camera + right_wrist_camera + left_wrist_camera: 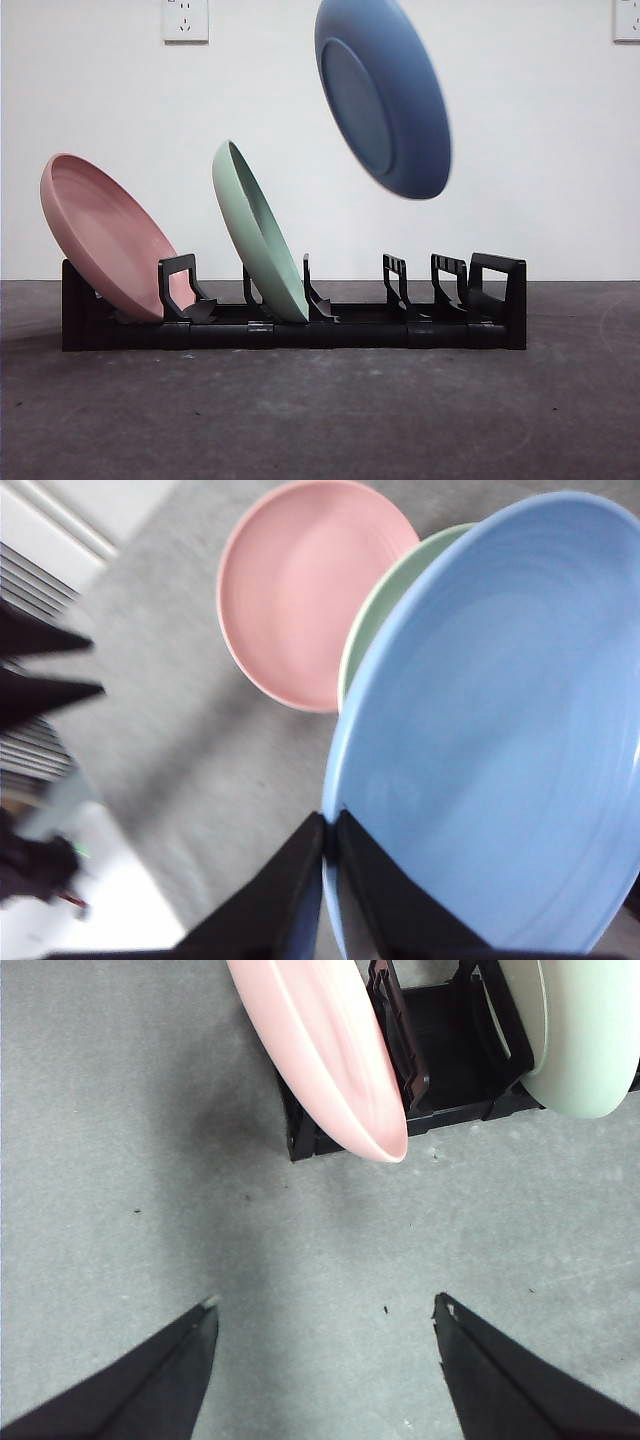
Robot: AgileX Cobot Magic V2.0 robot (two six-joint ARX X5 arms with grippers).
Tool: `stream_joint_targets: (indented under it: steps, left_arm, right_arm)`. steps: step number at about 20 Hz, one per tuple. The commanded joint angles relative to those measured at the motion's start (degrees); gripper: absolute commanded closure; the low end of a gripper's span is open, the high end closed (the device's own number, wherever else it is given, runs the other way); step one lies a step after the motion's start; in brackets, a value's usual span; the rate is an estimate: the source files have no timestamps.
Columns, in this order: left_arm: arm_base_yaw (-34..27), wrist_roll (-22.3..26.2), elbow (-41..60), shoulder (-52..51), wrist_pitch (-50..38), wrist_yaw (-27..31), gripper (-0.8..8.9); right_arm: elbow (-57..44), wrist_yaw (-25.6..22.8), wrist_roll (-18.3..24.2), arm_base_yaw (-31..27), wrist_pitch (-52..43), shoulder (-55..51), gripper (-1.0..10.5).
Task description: Place the plate
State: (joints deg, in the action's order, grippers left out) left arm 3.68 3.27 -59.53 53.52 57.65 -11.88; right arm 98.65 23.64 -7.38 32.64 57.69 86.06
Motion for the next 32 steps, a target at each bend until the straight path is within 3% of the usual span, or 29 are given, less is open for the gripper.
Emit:
stream_joint_targets:
  steps: [1, 6, 12, 17, 23, 32]
  left_arm:
    - [0.15, 0.11, -1.36, 0.24, -0.42, 0.04, 4.69]
    - [0.15, 0.11, -1.36, 0.24, -0.46, 0.04, 4.69]
    - [0.15, 0.11, -1.36, 0.24, -0.46, 0.04, 4.69]
    - [0.15, 0.11, -1.36, 0.24, -0.46, 0.04, 4.69]
    - [0.15, 0.11, -1.36, 0.24, -0.50, 0.04, 4.69]
    - [0.15, 0.11, -1.36, 0.26, -0.52, 0.04, 4.69]
  right_arm:
    - [1.57, -7.39, 4.70, 4.50, 3.17, -1.75, 9.3]
    - [1.53, -22.45, 6.51, 14.75, 8.52, -5.40, 9.3]
    - [0.48, -36.26, 6.19, 26.45, 10.54, -6.05, 9.3]
    - [-3.80, -44.81, 3.08, 35.34, 10.43, -6.05, 9.3]
    - [-16.35, -51.17, -0.72, 43.60, 3.61, -6.05, 9.3]
    - [-33.88, -51.54, -2.78, 48.63, -15.74, -5.92, 9.3]
